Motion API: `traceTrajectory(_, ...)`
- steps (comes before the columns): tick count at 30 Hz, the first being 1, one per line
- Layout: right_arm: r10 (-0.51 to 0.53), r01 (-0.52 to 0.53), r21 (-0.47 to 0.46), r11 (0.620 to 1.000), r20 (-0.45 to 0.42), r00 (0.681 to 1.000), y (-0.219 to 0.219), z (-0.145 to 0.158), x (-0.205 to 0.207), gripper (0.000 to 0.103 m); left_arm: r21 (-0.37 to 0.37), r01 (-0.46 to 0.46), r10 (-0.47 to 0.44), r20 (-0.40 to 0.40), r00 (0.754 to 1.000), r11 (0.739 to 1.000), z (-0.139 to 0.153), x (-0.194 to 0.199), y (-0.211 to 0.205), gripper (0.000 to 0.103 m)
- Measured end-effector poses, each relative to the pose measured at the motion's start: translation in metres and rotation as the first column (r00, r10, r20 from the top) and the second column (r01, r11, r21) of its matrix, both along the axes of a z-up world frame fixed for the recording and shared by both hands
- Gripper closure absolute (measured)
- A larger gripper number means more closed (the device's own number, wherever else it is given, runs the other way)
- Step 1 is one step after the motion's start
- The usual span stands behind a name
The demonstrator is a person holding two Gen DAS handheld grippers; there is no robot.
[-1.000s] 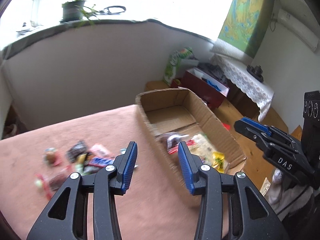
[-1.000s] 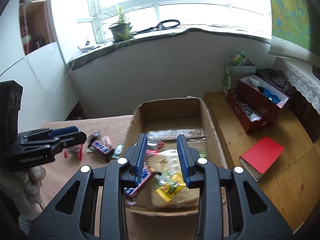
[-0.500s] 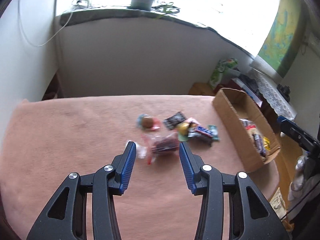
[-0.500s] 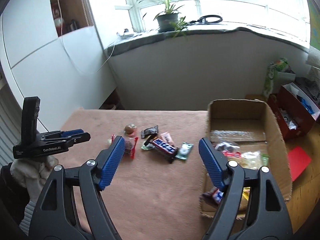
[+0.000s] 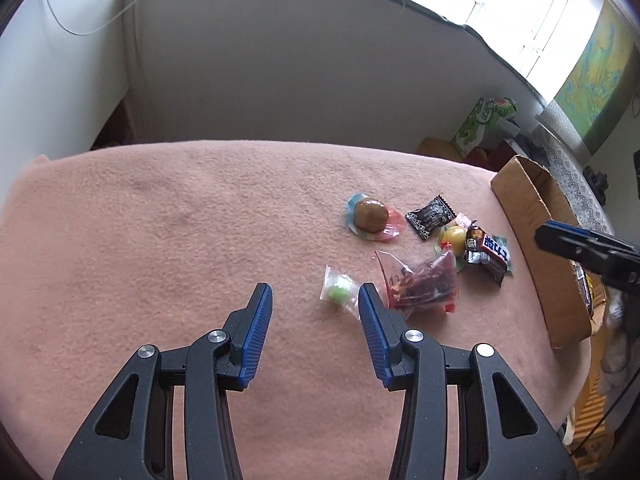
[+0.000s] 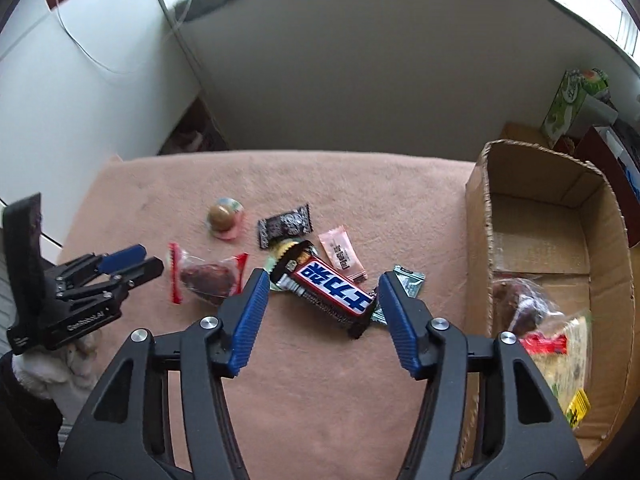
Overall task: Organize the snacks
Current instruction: 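Grasp the Snickers bar with the right gripper while the left grasps the clear green candy, then carry the Snickers bar and clear green candy over the box with both grippers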
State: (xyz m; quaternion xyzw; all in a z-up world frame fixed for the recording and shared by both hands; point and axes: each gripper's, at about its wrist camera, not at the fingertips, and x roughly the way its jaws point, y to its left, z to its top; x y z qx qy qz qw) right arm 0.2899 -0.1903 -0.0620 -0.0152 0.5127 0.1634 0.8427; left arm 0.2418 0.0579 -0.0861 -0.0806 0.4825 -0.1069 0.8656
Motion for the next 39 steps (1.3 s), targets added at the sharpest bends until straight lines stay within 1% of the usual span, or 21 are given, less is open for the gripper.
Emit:
traceTrajectory(1,0.001,-0.001,-0.013,1.0,-0.016,1.0,0.002,-0.006,0.004,0.049,0.0,0.002,-0.002,-0.005,1.0,1.0,-0.002,0.002,0.0,0.06)
traceTrajectory(2,0.0,-0.001,-0.027,1.0,-0.029,1.0,0.003,-0.011,0.008,0.049,0.001,0.006,-0.006,-0.008,1.0,1.0,-0.005,0.005,-0.002,0.06)
traceTrajectory(8,0.03,-0.035,-0.082,0.996,-0.067,0.997,0.014,-0.03,0.019,0.05,0.004,0.035,-0.035,-0.006,0.999,0.999,-0.01,0.012,-0.012,0.06)
traceTrajectory(11,0.044,-0.052,-0.105,0.993,-0.08,0.996,0.02,-0.038,0.022,0.05,0.033,0.051,-0.051,-0.003,0.999,0.998,-0.012,0.013,-0.017,0.06)
traceTrajectory(14,0.055,-0.065,-0.132,0.989,-0.079,0.995,0.027,-0.043,0.022,0.05,0.071,0.063,-0.064,0.012,0.998,0.996,-0.013,0.014,-0.023,0.067)
traceTrajectory(15,0.059,-0.069,-0.137,0.988,-0.081,0.995,0.028,-0.045,0.021,0.055,0.079,0.067,-0.068,0.015,0.998,0.995,-0.013,0.014,-0.025,0.071)
traceTrajectory(16,0.06,-0.071,-0.136,0.988,-0.084,0.995,0.03,-0.046,0.019,0.055,0.094,0.072,-0.074,0.021,0.997,0.993,-0.014,0.014,-0.027,0.076)
traceTrajectory(18,0.069,-0.079,-0.156,0.985,-0.069,0.995,0.033,-0.046,0.014,0.055,0.131,0.086,-0.092,0.037,0.995,0.988,-0.014,0.01,-0.032,0.082)
traceTrajectory(20,0.074,-0.083,-0.17,0.982,-0.06,0.995,0.038,-0.045,0.008,0.056,0.154,0.094,-0.103,0.048,0.994,0.984,-0.015,0.008,-0.034,0.084)
traceTrajectory(23,0.075,-0.083,-0.146,0.986,-0.062,0.995,0.039,-0.043,-0.002,0.056,0.169,0.107,-0.117,0.055,0.992,0.98,-0.015,0.002,-0.035,0.088)
traceTrajectory(29,0.081,-0.085,-0.121,0.989,-0.036,0.996,0.034,-0.039,-0.037,0.056,0.13,0.094,-0.101,0.054,0.993,0.987,-0.013,-0.021,-0.021,0.09)
traceTrajectory(32,0.073,-0.075,-0.087,0.993,-0.02,0.997,0.027,-0.036,-0.057,0.056,0.118,0.077,-0.084,0.06,0.995,0.99,-0.013,-0.033,-0.014,0.09)
traceTrajectory(34,0.062,-0.063,-0.065,0.996,-0.01,0.998,0.022,-0.033,-0.069,0.056,0.113,0.063,-0.071,0.071,0.995,0.992,-0.01,-0.041,-0.01,0.09)
traceTrajectory(37,0.054,-0.054,-0.035,0.998,0.004,0.999,0.013,-0.026,-0.083,0.056,0.084,0.039,-0.046,0.085,0.995,0.996,-0.002,-0.054,-0.004,0.09)
traceTrajectory(39,0.05,-0.05,-0.019,0.999,0.024,0.998,0.008,-0.02,-0.092,0.056,0.084,0.038,-0.046,0.102,0.994,0.996,0.006,-0.061,-0.007,0.09)
